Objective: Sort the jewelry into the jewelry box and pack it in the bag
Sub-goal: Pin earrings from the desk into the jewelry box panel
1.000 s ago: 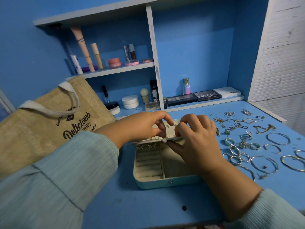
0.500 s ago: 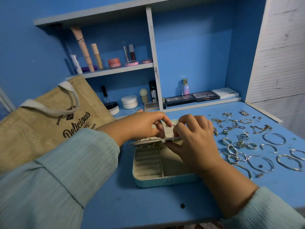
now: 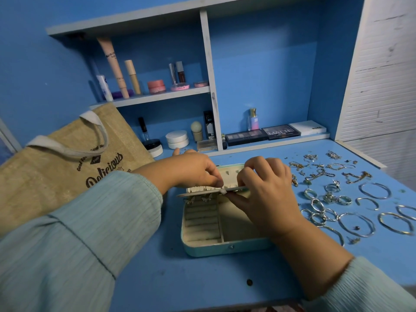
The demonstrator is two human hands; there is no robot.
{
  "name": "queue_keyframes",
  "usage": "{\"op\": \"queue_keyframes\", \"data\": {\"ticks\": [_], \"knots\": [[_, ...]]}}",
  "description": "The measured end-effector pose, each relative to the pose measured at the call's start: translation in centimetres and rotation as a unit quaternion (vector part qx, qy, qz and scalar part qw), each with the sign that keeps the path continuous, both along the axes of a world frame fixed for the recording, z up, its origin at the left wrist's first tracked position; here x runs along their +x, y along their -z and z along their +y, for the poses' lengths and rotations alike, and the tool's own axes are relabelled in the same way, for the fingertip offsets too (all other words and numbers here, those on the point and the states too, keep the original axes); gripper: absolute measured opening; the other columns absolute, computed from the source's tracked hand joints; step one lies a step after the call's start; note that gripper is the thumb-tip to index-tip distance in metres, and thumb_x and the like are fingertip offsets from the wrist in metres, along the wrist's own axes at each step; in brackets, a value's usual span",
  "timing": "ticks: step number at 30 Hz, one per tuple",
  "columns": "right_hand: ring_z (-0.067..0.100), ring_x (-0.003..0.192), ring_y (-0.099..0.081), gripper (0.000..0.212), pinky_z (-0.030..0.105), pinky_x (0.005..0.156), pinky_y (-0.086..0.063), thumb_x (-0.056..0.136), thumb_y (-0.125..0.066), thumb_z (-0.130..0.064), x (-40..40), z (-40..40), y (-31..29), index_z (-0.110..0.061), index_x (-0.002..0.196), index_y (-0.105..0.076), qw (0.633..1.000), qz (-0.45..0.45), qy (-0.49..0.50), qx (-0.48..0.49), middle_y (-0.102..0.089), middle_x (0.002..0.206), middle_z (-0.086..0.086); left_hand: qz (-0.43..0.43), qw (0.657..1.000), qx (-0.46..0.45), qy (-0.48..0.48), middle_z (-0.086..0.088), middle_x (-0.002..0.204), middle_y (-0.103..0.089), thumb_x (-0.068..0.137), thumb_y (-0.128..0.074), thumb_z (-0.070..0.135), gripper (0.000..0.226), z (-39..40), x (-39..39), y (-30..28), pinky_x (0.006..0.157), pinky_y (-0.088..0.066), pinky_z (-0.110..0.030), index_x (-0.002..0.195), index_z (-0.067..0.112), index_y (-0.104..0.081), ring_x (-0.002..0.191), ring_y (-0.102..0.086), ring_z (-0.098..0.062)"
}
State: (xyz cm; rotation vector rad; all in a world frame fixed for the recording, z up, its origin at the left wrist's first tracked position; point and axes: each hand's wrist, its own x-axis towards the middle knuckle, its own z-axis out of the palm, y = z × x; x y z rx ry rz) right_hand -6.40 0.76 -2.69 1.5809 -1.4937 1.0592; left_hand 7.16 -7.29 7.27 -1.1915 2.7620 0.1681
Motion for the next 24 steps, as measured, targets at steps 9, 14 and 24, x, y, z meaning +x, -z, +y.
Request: {"op": "queue_keyframes", "data": {"ticks": [9,14,24], "knots": [[0.020,0.078,-0.037,0.032,0.032,0.064,-0.034,0.071,-0.051,-0.049,0.01,0.01,0.04,-0.020,0.078,-0.039,1.000,0.001,-0.017,0.004,-0.057,0.083,0.004,-0.033,0.998,-0.017,0.046,0.018,0.122,-0.043,0.084,-0.054,0.054,0.014,-0.26,0.00,-0.18,0.111,-0.009,-0.047,0.072,0.057,-0.048,0.126,-0.025,-0.014],[0.020,0.078,-0.037,0.033,0.033,0.064,-0.035,0.070,-0.052,-0.050,0.01,-0.01,-0.02,-0.020,0.078,-0.041,1.000,0.003,-0.015,0.010,-0.057,0.083,0.004,-0.044,0.998,-0.013,0.041,0.018,0.119,-0.042,0.082,-0.054,0.058,0.010,-0.39,-0.12,-0.30,0.111,-0.009,-0.050,0.073,0.057,-0.049,0.126,-0.026,-0.014],[0.020,0.078,-0.036,0.033,0.032,0.063,-0.034,0.070,-0.053,-0.049,0.01,0.09,-0.08,-0.020,0.078,-0.038,1.000,0.002,-0.011,0.004,-0.057,0.083,0.004,-0.045,0.996,0.021,0.072,0.013,0.113,-0.047,0.088,-0.054,0.046,0.009,-0.72,-0.61,-1.02,0.097,-0.029,-0.029,0.092,0.046,-0.063,0.114,-0.038,-0.010]]}}
